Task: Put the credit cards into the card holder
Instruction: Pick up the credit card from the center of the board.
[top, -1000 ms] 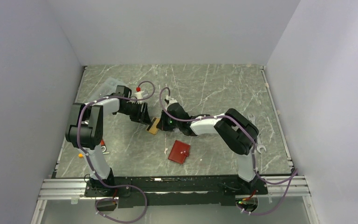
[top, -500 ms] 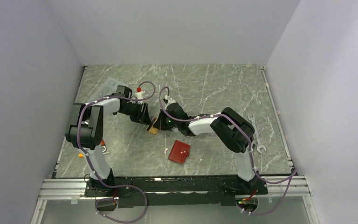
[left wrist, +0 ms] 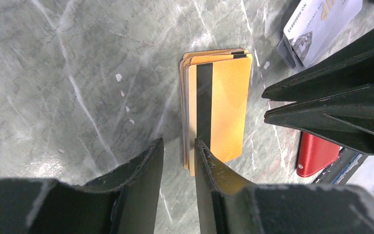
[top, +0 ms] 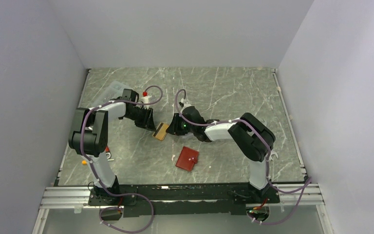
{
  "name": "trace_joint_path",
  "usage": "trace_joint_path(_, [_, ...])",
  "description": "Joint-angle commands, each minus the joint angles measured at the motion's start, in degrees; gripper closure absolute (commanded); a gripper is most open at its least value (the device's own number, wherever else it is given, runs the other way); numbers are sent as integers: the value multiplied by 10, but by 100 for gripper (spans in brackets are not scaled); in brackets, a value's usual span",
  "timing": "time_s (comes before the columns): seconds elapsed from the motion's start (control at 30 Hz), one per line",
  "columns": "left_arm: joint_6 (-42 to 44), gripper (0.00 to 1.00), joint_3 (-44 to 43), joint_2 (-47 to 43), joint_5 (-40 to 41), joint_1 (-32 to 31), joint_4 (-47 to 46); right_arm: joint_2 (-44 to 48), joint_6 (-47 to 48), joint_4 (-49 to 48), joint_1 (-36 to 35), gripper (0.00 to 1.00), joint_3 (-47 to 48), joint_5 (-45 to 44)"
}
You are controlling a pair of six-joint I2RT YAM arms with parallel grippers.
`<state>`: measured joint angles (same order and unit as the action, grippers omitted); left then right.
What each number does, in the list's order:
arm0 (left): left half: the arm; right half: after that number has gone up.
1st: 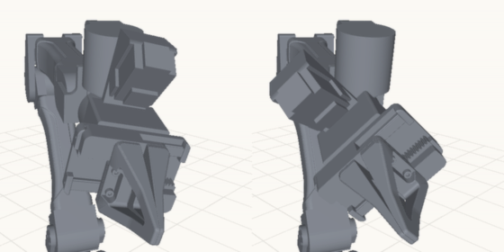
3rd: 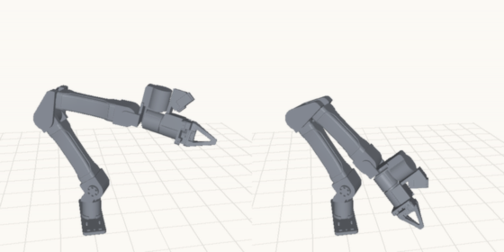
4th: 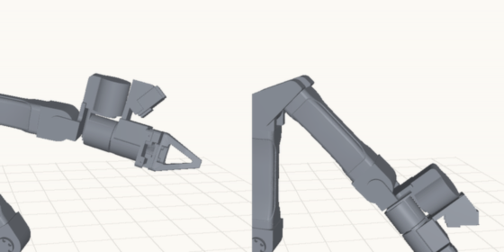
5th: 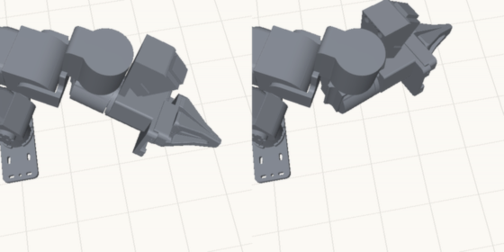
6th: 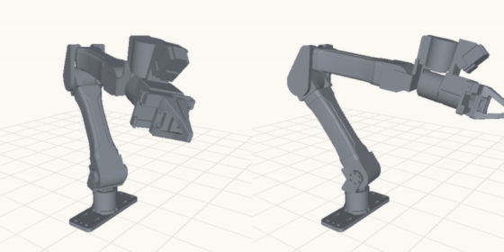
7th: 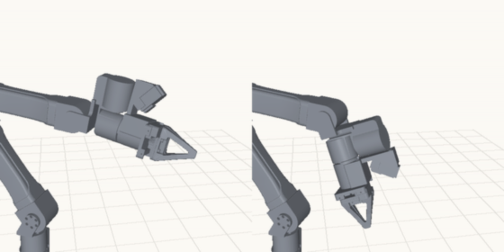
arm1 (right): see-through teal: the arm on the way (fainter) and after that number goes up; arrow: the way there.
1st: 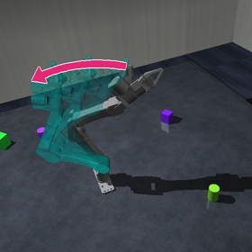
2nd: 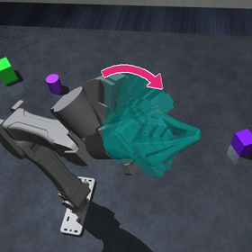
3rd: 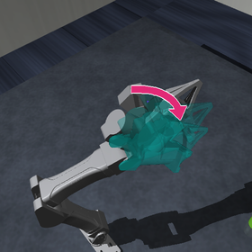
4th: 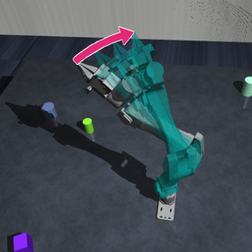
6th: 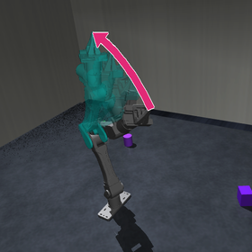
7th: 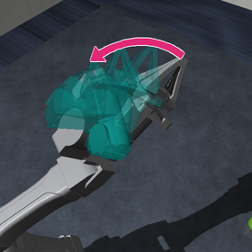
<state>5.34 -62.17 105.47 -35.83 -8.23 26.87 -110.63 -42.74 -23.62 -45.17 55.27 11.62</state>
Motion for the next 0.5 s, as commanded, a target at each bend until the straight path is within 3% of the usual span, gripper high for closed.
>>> trace_joint_path(0.0, [16,64,-4,-8,34,-1,10,7,-9,-20,1,73,6,10])
trace_joint_path(0.17, [20,61,2,-17,21,0,12,8,-11,-33,3,77,14,27])
trace_joint_path(0.47, [22,43,-5,-24,-9,1,15,-22,-7,-20,5,86,42,28])
